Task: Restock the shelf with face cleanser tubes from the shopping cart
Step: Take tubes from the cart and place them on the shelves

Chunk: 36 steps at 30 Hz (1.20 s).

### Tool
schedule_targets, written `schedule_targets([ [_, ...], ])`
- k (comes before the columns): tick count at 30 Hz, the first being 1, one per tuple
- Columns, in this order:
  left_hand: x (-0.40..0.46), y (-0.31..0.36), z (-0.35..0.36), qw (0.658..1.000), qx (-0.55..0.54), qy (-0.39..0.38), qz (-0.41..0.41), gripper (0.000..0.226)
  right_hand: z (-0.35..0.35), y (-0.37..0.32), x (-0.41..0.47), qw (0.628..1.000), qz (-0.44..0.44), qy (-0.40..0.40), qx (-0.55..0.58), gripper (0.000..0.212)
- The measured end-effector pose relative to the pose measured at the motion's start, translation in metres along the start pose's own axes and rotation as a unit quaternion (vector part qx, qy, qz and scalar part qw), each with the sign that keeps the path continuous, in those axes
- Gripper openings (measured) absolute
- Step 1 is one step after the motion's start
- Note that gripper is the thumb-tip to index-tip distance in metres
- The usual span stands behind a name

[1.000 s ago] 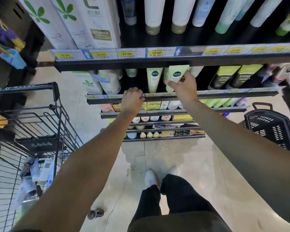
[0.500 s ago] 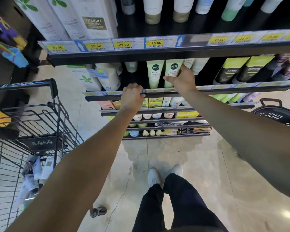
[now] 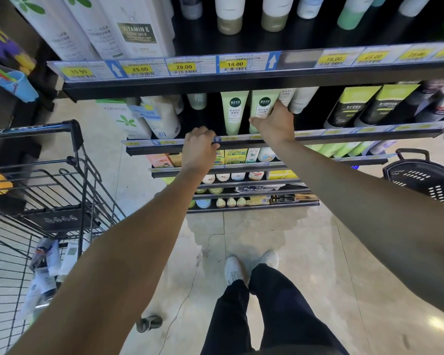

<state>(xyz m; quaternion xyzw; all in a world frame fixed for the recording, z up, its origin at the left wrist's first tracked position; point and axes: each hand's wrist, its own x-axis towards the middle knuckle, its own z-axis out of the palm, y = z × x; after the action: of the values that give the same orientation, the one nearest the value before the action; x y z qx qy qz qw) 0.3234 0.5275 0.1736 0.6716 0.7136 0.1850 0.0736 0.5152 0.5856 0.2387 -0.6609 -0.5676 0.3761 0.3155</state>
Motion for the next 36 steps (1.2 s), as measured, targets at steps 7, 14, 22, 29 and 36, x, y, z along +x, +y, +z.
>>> schedule_targets([
  [7,0.000,0.000,0.001,1.000,-0.003,0.001,0.002,0.018,0.002,0.002,-0.001,1.000,-0.004,-0.001,0.005,0.040],
  [14,0.000,-0.001,0.001,1.000,-0.007,-0.001,0.000,0.019,0.002,0.004,-0.004,1.000,-0.016,0.006,0.002,0.043],
  [22,0.000,-0.001,-0.002,1.000,-0.015,-0.012,-0.007,0.017,-0.004,0.007,-0.008,1.000,-0.009,-0.011,-0.025,0.040],
  [29,-0.026,0.016,-0.038,0.996,-0.079,-0.015,-0.041,0.034,-0.031,0.008,-0.045,0.991,-0.045,-0.044,-0.115,0.049],
  [36,-0.104,0.033,-0.079,0.988,-0.116,0.035,-0.101,0.036,-0.053,0.000,-0.131,0.949,-0.188,-0.152,-0.201,0.047],
])
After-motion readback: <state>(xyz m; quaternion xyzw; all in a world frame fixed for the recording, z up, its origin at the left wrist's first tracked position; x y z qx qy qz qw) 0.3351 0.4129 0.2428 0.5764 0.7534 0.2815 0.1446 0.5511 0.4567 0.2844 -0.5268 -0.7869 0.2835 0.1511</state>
